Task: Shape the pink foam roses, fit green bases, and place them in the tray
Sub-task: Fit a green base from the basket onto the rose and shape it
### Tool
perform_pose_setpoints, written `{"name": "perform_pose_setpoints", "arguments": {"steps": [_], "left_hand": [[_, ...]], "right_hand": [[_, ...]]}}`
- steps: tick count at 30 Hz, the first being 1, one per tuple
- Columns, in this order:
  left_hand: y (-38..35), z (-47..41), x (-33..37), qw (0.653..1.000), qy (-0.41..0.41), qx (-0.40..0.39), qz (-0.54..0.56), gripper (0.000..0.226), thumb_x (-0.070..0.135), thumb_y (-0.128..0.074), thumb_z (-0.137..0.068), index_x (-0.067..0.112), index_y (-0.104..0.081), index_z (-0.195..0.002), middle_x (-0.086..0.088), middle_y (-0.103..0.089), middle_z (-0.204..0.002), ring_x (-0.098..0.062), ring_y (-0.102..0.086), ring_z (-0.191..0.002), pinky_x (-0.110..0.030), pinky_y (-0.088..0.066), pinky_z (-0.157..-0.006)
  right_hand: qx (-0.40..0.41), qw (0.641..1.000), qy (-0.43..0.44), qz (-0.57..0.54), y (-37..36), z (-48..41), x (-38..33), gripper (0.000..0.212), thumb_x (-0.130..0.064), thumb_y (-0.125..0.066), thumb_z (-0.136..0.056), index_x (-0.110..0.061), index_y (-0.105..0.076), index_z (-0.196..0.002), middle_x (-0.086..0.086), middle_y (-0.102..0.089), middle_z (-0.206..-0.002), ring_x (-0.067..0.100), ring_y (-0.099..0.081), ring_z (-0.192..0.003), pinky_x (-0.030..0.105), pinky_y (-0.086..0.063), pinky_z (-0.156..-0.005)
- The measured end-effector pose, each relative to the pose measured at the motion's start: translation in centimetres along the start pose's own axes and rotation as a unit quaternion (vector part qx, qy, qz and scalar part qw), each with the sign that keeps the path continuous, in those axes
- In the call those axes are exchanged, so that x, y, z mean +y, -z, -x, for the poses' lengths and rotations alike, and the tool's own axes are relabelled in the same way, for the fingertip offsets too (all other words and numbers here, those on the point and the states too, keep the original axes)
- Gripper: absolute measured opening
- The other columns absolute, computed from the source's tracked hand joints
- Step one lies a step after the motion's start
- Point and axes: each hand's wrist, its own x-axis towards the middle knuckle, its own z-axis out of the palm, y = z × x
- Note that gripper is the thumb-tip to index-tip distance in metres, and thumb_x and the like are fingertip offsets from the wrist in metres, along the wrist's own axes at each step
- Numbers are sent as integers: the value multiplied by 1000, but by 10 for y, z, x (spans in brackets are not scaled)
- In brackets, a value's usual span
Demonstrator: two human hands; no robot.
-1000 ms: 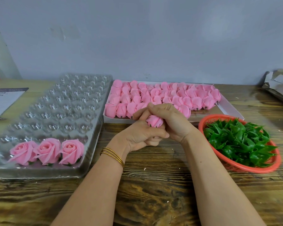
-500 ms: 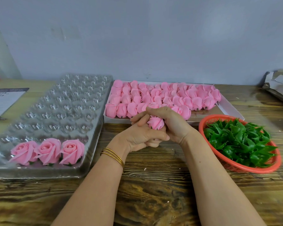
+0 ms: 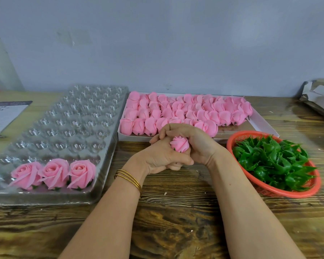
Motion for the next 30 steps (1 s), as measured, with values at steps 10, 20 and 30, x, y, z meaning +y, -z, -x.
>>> {"name": "perform_pose_setpoints", "arguments": {"steps": [10, 20, 30], "left_hand": [[1, -3, -5, 1000, 14, -10, -24, 61, -20, -56, -84, 24, -50, -43, 8, -39, -45, -2, -30, -39, -13, -23, -40], [0, -4, -6, 999, 0, 23, -27, 45, -20, -60, -79, 11, -46, -50, -5, -35, -59, -16, -30, -54, -23, -17, -46], [-1, -3, -3, 1000, -12, 10, -24, 57, -24, -55, -81, 19, -46, -46, 2, -35, -47, -4, -30, -39, -16, -20, -39]], "right_hand": [[-14, 1000, -12, 25, 4, 2, -1, 31, 6, -41, -83, -6, -69, -78, 16, -72, -95, 23, -70, -93, 30, -57, -80], [-12, 999, -10, 36, 3, 3, -1, 36, 0, -41, -94, -10, -74, -81, 13, -73, -98, 23, -69, -95, 31, -56, -84], [39, 999, 21, 21, 5, 1, 3, 21, -10, -54, -95, -6, -72, -85, 15, -73, -92, 30, -68, -95, 37, -58, -85]]}}
